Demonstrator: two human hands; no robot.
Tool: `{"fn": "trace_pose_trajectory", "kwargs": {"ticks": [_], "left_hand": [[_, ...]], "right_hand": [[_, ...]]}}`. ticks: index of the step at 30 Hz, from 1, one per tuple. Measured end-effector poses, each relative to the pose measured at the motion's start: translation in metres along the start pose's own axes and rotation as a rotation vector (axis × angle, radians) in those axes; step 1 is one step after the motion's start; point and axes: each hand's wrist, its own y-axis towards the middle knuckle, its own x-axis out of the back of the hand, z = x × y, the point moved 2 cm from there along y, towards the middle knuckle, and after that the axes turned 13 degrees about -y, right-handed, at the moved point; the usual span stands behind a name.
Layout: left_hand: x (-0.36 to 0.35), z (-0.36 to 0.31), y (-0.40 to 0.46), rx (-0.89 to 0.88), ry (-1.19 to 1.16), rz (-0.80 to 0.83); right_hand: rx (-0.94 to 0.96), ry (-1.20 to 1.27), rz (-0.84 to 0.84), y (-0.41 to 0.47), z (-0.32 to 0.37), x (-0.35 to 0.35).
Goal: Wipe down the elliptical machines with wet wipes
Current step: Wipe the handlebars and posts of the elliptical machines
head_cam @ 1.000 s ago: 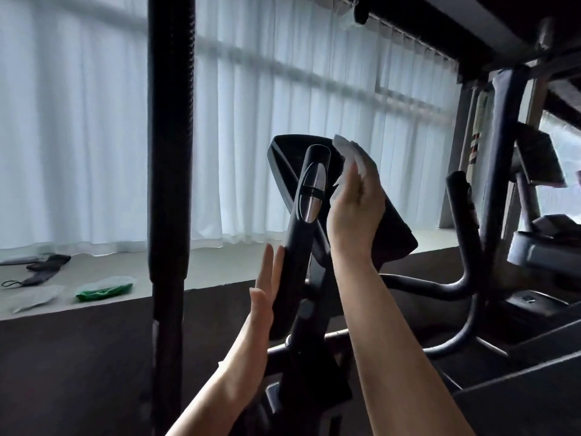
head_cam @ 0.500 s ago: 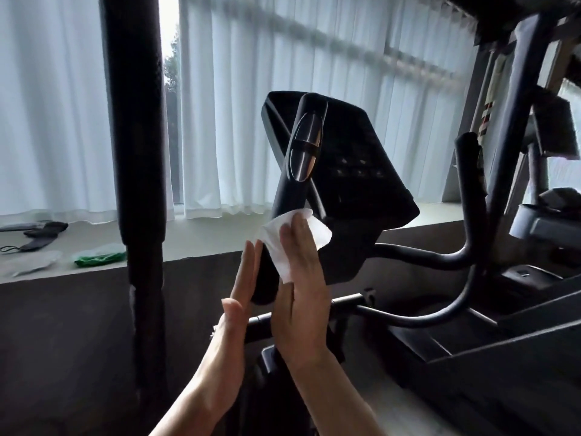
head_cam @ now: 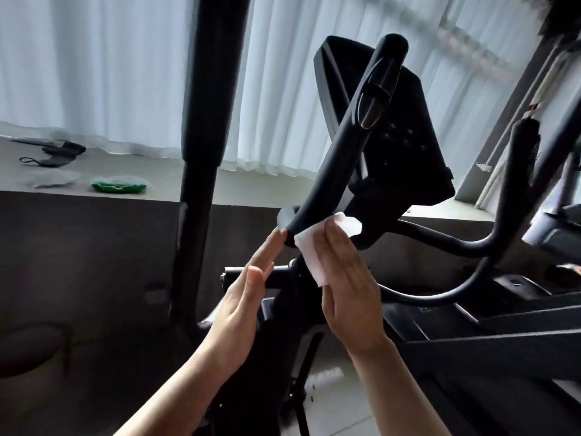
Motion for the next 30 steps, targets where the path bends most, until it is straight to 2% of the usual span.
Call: {"fn": "trace_pose_trajectory", "kwargs": {"ticks": [2,5,7,10,12,14,17,21,24,26,30], "left_hand": [[0.000,-0.005,-0.007,-0.098,0.016,0.023],[0.003,-0.012,-0.017,-0.182,0.147,-0.033],[0.006,-0.013,-0.019,-0.229,0.219,-0.049],[0.014,-0.012,-0.022,-0.276,0.244,-0.026],[0.022,-0.006,-0.027,-0.260,0.237,-0.043],[0.028,-0.003,-0.030,-0.225,0.192,-0.078],[0.028,-0.002,-0.031,-0.132,0.058,-0.116],[0.019,-0.007,-0.027,-0.093,-0.015,-0.067],[0.015,-0.003,-0.025,-0.075,-0.045,-0.070],[0.017,0.003,-0.027,-0.050,-0.066,-0.087],[0.025,0.015,-0.029,0.001,-0.127,-0.152]], "right_hand": [[0.004,-0.028,0.045,-0.002,-0.009,0.010],[-0.050,-0.090,-0.109,0.035,-0.012,0.037],[-0.016,-0.203,-0.203,0.080,-0.016,0.048],[0.079,-0.413,-0.202,0.125,-0.022,0.044],[0.212,-0.452,-0.065,0.122,-0.016,0.029],[0.290,-0.374,0.080,0.098,-0.005,0.015],[0.275,-0.260,0.099,0.074,0.005,0.004],[0.473,-0.390,0.151,0.053,0.014,-0.003],[0.666,-0.499,0.325,0.020,0.012,-0.017],[0.666,-0.535,0.472,0.002,0.005,-0.023],[0.630,-0.468,0.561,-0.007,-0.001,0.003]]}}
